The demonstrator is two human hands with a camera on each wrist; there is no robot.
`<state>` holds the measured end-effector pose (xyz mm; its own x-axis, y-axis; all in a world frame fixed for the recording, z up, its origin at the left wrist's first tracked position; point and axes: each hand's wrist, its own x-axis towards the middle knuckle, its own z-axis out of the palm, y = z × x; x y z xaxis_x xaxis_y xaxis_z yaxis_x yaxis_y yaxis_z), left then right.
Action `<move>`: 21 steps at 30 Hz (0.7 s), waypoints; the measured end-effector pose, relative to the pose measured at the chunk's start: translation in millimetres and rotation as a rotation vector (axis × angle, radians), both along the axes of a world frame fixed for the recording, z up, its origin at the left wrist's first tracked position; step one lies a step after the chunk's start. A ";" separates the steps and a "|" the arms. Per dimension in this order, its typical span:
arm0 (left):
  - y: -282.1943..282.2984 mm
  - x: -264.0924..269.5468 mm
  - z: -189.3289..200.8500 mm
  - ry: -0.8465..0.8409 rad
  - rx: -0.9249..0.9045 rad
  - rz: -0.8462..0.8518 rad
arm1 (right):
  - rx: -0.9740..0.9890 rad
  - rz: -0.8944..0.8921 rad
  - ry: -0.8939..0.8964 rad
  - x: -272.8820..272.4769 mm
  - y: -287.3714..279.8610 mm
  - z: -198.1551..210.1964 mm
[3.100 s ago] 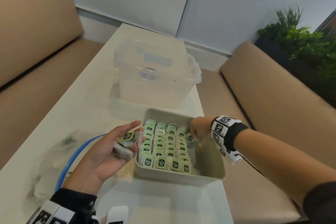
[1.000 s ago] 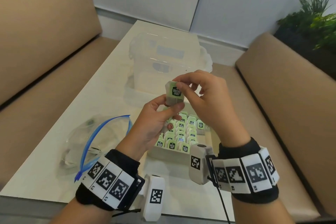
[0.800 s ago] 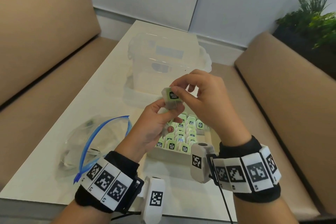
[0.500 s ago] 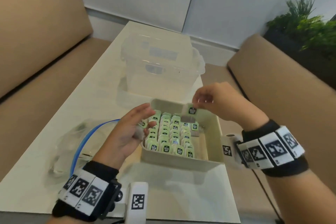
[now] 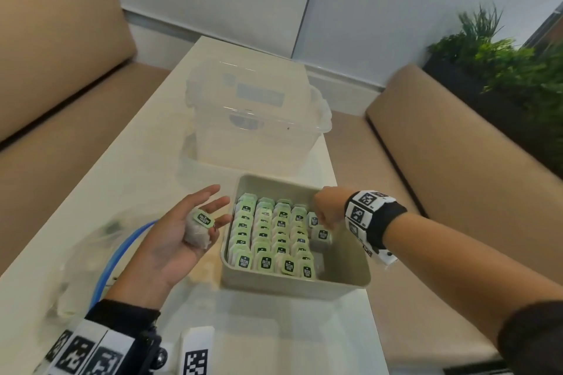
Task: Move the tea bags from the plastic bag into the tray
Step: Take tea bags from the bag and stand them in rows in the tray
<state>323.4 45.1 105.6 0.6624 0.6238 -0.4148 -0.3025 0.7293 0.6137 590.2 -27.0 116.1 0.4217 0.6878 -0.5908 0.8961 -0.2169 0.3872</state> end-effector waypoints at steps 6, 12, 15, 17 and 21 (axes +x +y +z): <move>10.6 -5.3 -4.8 0.013 -0.043 0.014 | 0.007 0.018 -0.070 -0.6 12.3 -6.8; 14.1 -3.6 -6.5 -0.008 -0.088 0.016 | 0.075 -0.007 -0.066 -3.3 15.1 -10.8; 13.5 -1.8 -5.2 -0.041 -0.128 0.015 | 0.077 -0.010 -0.071 -7.9 17.9 -11.0; 11.7 -2.0 -3.2 -0.088 -0.157 0.021 | 0.083 -0.015 -0.079 -11.9 18.6 -8.9; 7.9 -2.3 0.1 -0.206 -0.214 0.047 | 0.173 0.028 -0.097 -27.7 22.0 12.3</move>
